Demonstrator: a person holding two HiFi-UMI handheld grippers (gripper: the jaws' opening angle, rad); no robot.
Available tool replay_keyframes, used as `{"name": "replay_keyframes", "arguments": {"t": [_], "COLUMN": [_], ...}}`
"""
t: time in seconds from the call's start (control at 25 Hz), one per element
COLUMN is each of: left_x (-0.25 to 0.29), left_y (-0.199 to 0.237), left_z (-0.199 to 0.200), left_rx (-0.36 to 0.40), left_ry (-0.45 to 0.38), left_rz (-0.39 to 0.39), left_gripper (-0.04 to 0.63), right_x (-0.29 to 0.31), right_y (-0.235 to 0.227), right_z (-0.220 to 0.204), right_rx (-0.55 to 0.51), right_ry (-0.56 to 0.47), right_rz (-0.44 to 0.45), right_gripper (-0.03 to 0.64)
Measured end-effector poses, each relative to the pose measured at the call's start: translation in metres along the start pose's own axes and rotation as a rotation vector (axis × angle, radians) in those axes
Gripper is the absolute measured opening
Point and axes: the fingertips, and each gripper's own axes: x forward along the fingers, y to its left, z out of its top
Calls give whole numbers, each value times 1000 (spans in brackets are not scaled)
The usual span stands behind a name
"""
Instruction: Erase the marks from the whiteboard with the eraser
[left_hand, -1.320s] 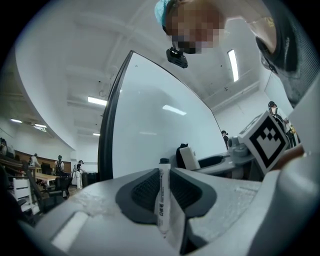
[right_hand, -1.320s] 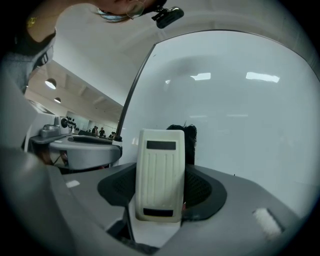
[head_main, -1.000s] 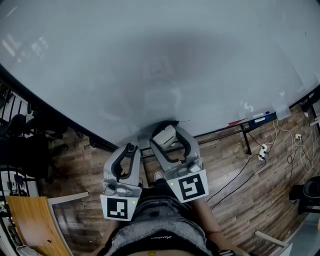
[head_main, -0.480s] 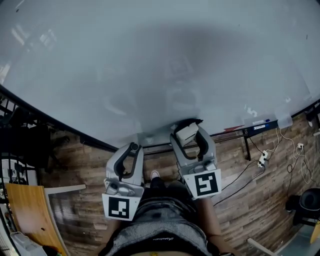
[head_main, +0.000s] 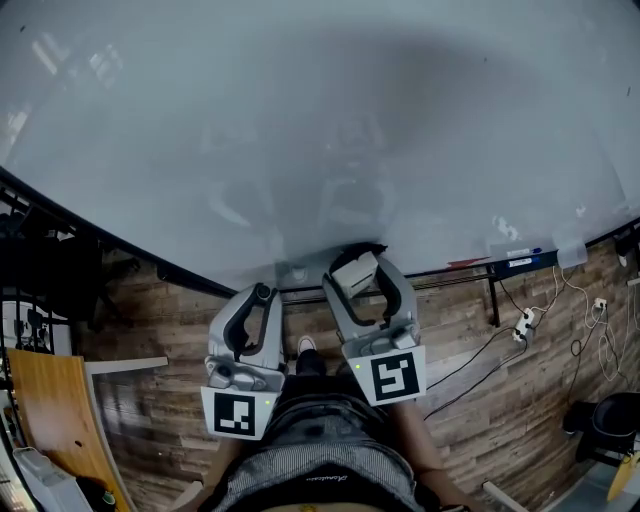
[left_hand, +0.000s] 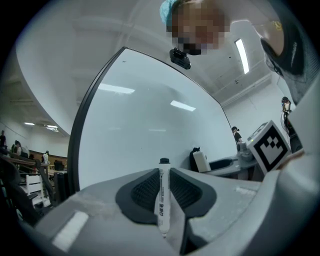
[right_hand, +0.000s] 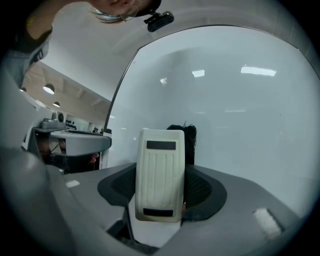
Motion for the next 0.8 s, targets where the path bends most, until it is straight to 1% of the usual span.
{"name": "replay_keyframes", "arguments": {"t": [0.2,0.4,0.52,0.64,0.8], "left_x": [-9,-21,-26,-25,-22], "left_y": [14,30,38,39,37], "left_z": [-5,-6,-3,-4,-5], "left_rx": [-3,5,14,18,31], "left_ry": [7,-2,-21,-32,-35], "left_rz": [21,27,16,-12,-42], "left_gripper": [72,72,72,72,72], "right_x": [15,25,33,39,35], "right_y": [36,64,84,92,87], "right_z": [7,13,15,18,17], "right_rx": [-28,-14,-7,-1,-14], "right_ry": [-10,-30,-26,-58,-76], "right_rz": [95,139,173,186,181], "right_gripper": [259,259,259,259,259]}}
